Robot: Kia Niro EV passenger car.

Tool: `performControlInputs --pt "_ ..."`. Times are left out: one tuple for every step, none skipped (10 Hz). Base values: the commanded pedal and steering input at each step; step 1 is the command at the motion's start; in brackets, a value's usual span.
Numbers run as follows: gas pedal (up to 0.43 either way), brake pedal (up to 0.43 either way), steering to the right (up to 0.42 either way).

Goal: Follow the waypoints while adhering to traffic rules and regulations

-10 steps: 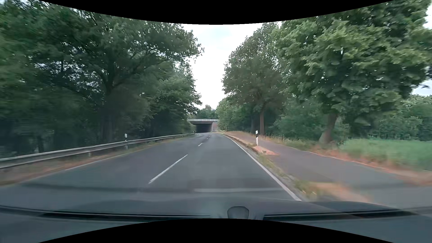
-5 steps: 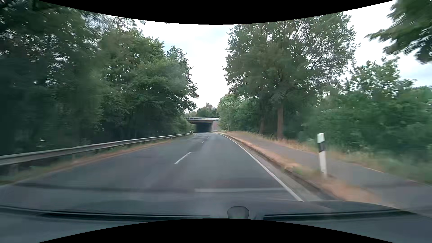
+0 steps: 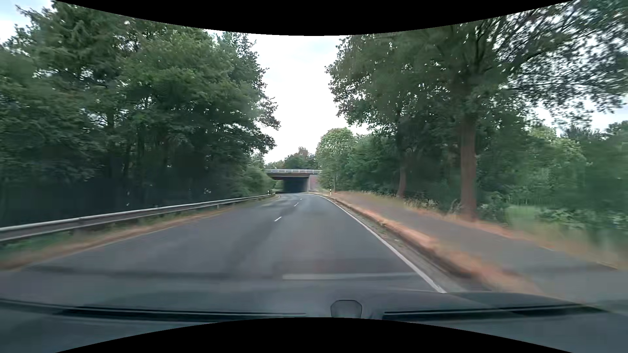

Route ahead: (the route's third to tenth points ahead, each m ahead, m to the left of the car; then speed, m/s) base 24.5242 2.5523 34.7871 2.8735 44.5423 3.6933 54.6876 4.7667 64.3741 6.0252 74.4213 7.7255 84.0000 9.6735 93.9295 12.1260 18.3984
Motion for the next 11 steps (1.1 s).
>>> performControlInputs --pt "0.177 0.0 -0.005" --pt "0.177 0.0 -0.006" --pt "0.177 0.0 -0.007" --pt "0.177 0.0 -0.008" --pt "0.177 0.0 -0.009" --pt "0.177 0.0 -0.01" --pt "0.177 0.0 -0.011" --pt "0.177 0.0 -0.012" --pt "0.177 0.0 -0.013" --pt "0.177 0.0 -0.014" --pt "0.177 0.0 -0.014"
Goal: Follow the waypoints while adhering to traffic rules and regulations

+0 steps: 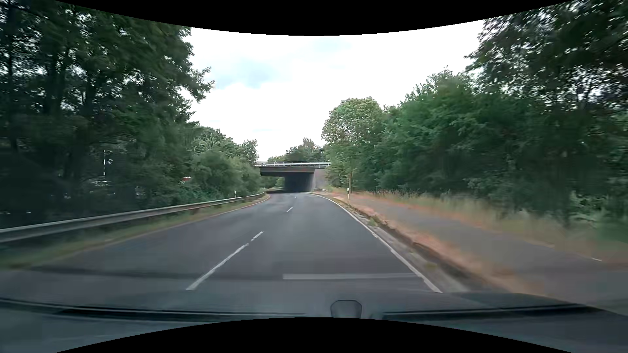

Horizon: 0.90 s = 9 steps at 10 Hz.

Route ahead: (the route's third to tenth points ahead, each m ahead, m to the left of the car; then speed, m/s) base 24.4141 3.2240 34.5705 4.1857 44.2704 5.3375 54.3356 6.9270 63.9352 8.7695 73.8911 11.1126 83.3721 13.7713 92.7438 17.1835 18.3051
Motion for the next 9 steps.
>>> performControlInputs --pt "0.177 0.0 -0.014" --pt "0.177 0.0 -0.015" --pt "0.177 0.0 -0.015" --pt "0.177 0.0 -0.014" --pt "0.177 0.0 -0.014" --pt "0.177 0.0 -0.014" --pt "0.177 0.0 -0.014" --pt "0.177 0.0 -0.014" --pt "0.177 0.0 -0.013"
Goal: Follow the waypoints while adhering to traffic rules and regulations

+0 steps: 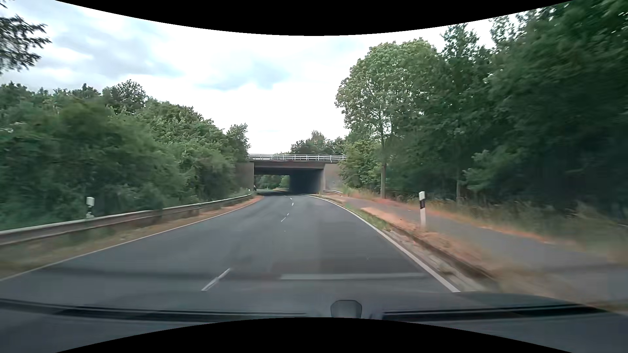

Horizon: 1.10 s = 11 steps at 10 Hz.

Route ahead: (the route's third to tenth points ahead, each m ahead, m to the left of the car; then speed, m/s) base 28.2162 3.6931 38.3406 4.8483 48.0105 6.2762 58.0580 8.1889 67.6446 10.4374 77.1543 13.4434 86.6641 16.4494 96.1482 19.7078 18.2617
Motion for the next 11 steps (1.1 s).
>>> performControlInputs --pt "0.177 0.0 -0.013" --pt "0.177 0.0 -0.014" --pt "0.138 0.0 -0.015" --pt "0.098 0.0 -0.016" --pt "0.087 0.0 -0.016" --pt "0.087 0.0 -0.016" --pt "0.087 0.0 -0.017" --pt "0.098 0.0 -0.019" --pt "0.11 0.0 -0.02" --pt "0.118 0.0 -0.022" --pt "0.138 0.0 -0.025"
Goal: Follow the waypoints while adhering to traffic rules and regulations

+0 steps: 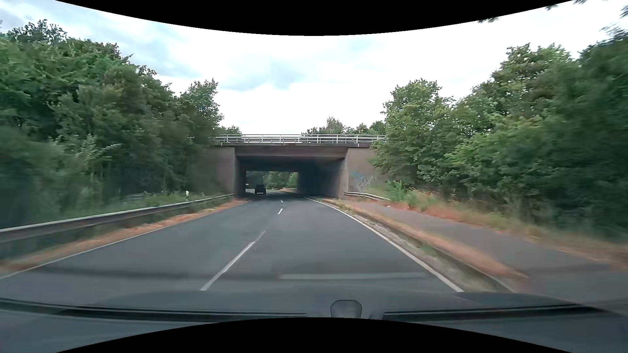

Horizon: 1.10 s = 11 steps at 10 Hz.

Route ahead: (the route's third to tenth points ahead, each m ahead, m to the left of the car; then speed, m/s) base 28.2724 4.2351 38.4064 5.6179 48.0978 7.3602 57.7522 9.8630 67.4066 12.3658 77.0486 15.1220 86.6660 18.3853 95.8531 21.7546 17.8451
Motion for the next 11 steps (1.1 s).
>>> performControlInputs --pt "0.138 0.0 -0.028" --pt "0.138 0.0 -0.028" --pt "0.138 0.0 -0.028" --pt "0.15 0.0 -0.029" --pt "0.177 0.0 -0.029" --pt "0.177 0.0 -0.029" --pt "0.177 0.0 -0.029" --pt "0.177 0.0 -0.029" --pt "0.177 0.0 -0.029" --pt "0.177 0.0 -0.028" --pt "0.177 0.0 -0.026"
